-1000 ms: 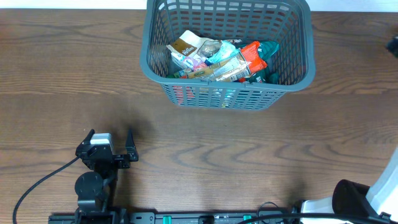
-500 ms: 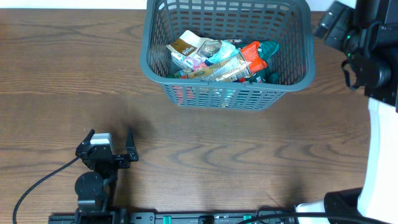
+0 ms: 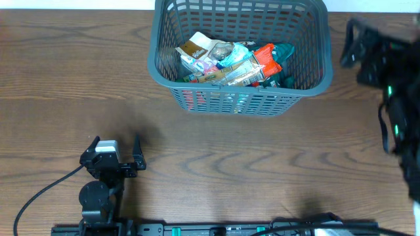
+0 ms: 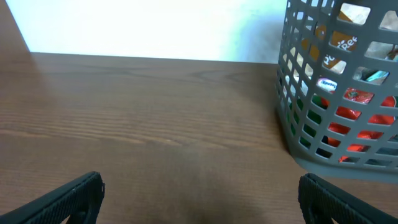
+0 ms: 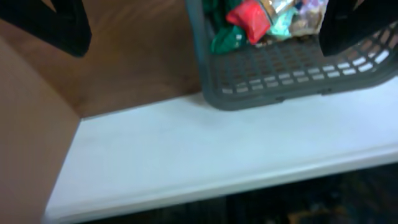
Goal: Pack container
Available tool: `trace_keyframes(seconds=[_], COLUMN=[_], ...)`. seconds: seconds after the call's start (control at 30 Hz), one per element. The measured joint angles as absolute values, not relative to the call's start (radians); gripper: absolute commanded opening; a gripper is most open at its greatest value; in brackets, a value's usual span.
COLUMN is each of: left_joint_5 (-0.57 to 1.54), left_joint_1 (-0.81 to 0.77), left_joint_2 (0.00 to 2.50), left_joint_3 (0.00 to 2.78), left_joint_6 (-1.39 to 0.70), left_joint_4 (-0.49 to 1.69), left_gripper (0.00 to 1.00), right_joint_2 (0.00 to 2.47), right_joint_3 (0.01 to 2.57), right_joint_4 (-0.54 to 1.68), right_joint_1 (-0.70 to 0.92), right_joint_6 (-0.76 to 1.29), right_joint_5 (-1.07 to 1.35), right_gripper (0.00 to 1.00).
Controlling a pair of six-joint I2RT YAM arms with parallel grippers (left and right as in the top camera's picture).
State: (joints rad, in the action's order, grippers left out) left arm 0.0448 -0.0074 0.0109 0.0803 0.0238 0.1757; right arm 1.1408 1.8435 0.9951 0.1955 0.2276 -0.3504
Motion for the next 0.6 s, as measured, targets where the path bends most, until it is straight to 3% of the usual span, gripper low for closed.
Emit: trace_keyframes(seconds=[0.33,0.6], left_joint_5=[0.045,0.045], left_joint_1=[-0.007,-0.007], left_joint_2=[0.011,0.011], left_joint_3=[0.08,0.08], left_joint_6=[0.024,0.026], left_joint_4=[0.175,0.175], left_gripper=[0.99,0.98], right_joint_2=[0.709,0.539], right_joint_3=[1.358,1.087], right_joint_4=[0.817,0.631], right_joint_1=[0.196,0.196], right_joint_6=[0.143,0.066], right_joint_5=[-0.276,-0.191], right_gripper=[0.99,0.99])
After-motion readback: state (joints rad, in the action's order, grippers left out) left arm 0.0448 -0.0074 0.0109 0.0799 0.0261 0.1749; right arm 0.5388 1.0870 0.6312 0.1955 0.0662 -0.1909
